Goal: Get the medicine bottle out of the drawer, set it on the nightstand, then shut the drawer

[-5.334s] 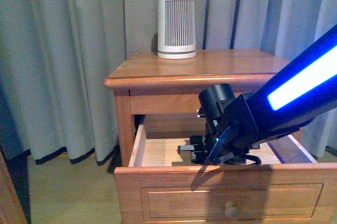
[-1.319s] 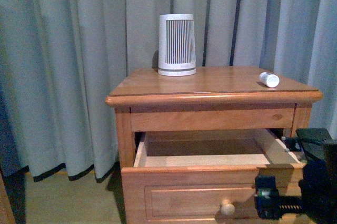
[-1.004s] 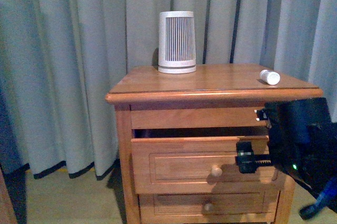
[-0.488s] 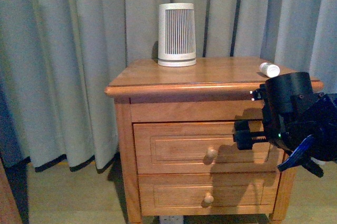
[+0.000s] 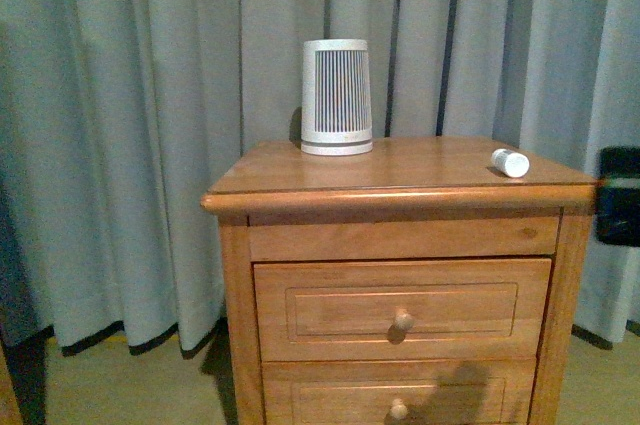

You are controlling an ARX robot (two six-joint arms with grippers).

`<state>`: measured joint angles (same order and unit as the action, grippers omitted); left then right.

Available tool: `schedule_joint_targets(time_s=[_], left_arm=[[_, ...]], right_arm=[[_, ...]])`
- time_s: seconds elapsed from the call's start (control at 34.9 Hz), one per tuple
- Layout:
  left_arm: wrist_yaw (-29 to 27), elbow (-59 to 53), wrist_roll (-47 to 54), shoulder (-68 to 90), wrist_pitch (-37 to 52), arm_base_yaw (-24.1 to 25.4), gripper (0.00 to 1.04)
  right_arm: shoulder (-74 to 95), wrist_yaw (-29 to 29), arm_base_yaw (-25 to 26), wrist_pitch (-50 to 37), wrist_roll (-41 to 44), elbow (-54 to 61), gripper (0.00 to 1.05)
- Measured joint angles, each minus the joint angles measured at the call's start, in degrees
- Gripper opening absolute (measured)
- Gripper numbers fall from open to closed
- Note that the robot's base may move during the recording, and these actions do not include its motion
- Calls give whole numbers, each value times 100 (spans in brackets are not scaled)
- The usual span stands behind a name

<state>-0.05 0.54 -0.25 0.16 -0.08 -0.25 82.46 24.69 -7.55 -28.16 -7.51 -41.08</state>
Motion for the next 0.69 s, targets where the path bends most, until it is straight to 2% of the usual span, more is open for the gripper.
schedule_joint_targets(time_s=[0.29,0.37,0.49,0.66,0.69], left_arm=[[0,0,0,0,0,0,98],[0,0,0,0,0,0,98],[0,0,0,0,0,0,98],[0,0,0,0,0,0,98],[0,0,0,0,0,0,98]], right_arm=[[-3700,332,203,498,566,2009,98],[-4496,476,140,857,557,2472,98],[-5637,901,-83,1801,411,3093,98],[-5847,920,-127,1974,297,3230,98],[-5906,767,-72,1912,304,3248,97]])
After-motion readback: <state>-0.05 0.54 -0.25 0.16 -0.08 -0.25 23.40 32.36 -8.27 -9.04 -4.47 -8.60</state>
